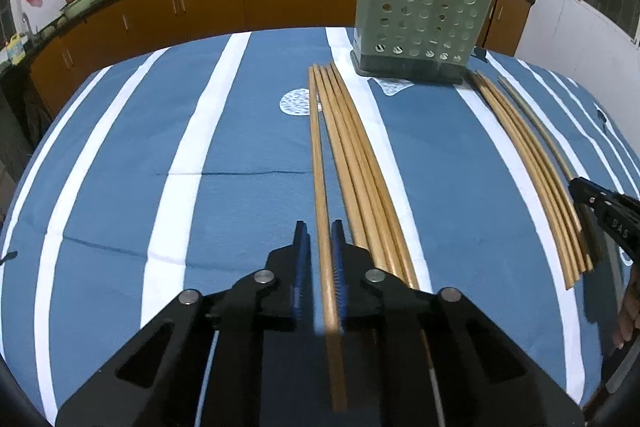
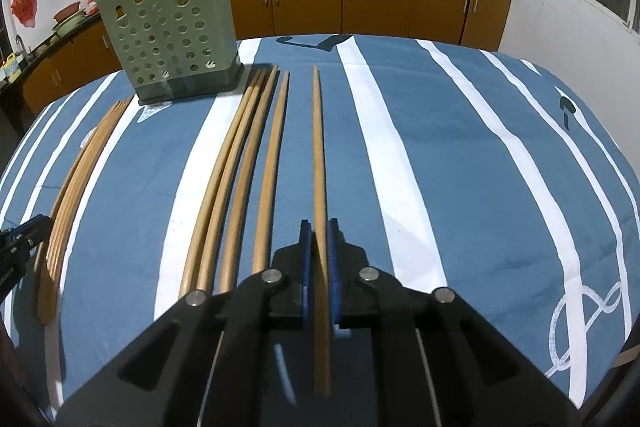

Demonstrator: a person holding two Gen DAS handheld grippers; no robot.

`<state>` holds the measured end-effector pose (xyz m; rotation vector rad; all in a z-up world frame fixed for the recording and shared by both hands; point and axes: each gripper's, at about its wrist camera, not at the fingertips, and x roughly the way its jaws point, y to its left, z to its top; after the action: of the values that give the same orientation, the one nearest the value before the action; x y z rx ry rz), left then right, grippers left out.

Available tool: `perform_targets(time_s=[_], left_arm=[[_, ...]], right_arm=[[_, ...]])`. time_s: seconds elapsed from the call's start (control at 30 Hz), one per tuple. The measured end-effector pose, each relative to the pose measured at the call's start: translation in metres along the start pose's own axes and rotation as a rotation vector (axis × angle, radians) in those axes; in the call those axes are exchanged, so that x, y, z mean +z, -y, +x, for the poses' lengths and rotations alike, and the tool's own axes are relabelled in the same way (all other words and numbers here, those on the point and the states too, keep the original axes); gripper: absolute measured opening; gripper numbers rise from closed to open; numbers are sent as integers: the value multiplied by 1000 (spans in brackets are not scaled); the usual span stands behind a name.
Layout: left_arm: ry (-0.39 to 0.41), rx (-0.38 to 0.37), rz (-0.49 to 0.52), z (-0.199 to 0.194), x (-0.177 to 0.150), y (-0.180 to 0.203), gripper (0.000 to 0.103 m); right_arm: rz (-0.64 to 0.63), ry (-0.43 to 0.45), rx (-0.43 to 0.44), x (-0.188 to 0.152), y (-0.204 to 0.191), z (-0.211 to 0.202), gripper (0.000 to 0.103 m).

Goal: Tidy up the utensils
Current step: 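Close the left gripper on one wooden chopstick while the right gripper grasps another, then lift both chopsticks upright and lower them into the green holder with both grippers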

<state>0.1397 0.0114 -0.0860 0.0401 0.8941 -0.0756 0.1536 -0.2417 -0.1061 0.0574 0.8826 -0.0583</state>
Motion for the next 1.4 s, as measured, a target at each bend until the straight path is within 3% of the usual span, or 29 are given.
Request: perform_targets(time_s=[0.43,1.0,1.13,1.4], left_arm=[[8,88,-94,25,29,-51,8],[-2,81,-68,14,16,-47,8],[33,78,-70,0,22,-51,8],[202,56,-112,-52,61,-64,8]], right_arm=[[34,9,-41,29,17,23,8],[40,8,-42,21,26,14,8],[51,83,-32,31,31,-11,8],[64,268,-27,64,39,-68,8]])
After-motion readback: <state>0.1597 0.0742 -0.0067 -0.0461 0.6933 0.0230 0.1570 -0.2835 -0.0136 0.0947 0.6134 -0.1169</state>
